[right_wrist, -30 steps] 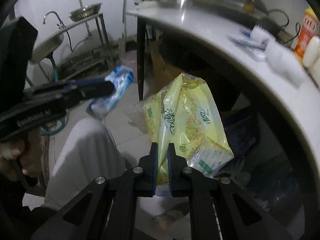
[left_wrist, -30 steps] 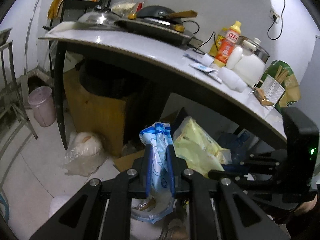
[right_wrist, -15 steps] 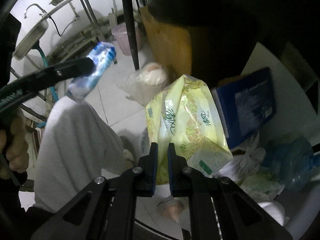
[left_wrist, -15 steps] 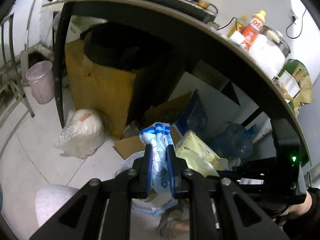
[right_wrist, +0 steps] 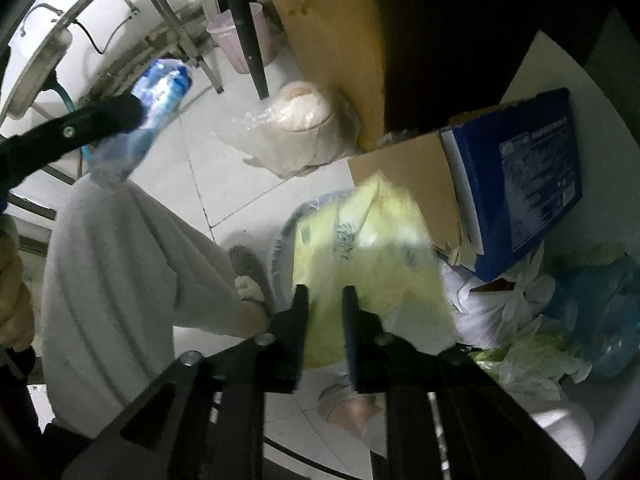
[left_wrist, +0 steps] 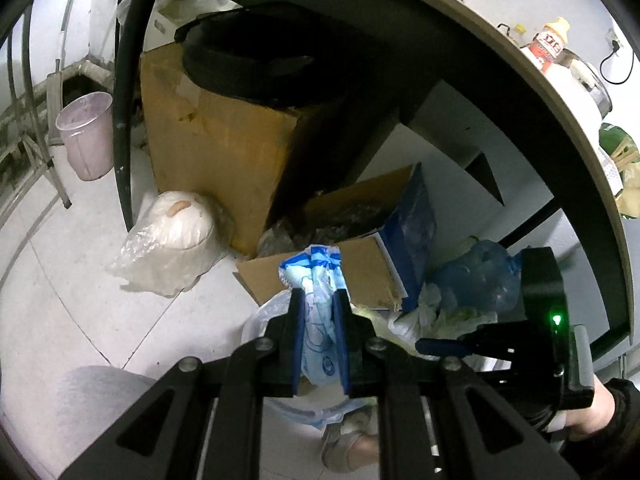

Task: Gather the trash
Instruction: 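Open the right gripper over the bin while the left gripper opens too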

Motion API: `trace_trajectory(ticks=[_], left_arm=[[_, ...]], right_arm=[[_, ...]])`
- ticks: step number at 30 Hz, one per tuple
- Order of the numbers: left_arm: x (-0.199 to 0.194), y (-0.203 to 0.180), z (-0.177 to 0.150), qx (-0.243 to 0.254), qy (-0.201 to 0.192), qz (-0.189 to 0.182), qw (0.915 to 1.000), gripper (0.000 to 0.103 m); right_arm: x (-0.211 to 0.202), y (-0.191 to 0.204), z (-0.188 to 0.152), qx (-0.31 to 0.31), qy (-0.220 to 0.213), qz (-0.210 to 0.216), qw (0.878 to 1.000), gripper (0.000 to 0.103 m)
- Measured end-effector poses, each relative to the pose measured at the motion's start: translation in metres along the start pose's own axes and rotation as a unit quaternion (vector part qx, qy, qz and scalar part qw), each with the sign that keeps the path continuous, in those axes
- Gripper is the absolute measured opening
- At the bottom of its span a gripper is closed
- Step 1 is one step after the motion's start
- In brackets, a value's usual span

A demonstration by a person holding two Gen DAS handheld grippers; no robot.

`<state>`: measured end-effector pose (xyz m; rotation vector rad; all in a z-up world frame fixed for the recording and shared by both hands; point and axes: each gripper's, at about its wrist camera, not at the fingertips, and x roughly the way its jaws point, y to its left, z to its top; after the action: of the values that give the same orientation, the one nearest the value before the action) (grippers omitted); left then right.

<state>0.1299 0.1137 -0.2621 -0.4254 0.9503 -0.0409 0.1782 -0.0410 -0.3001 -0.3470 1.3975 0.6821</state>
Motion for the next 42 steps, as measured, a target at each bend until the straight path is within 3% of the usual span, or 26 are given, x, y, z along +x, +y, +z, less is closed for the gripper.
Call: trace_trajectory(ticks=[9,23,38,42], left_arm=[[-0.003,-0.005,0.000,0.005,-0.001,0.001,1.0000,0.013],[-0.019,-0.037,-0.004,0.038,-0.008,0.002,0.9993,0.013],[0.042,-0.089,-0.019,0.075,0.087,-0.020,0.9932,0.015],[0.061,-0.095,-0.025,0.080,0.116,-0.011,0.9900,0.030]], right_arm=[[0.001,-0.003,0.000,0.005,-0.003,0.000,1.000,0.026],[-0.039,-0.011,-0.022,0.020,-0.047,-0.005,0.999,0.026],[-0.049,-0.064,-0.058,0.085,-0.059,0.002,0.995,0.026],[-0.046,-0.079,-0.063,0.102,-0.056,0.004,0.993,0.026]])
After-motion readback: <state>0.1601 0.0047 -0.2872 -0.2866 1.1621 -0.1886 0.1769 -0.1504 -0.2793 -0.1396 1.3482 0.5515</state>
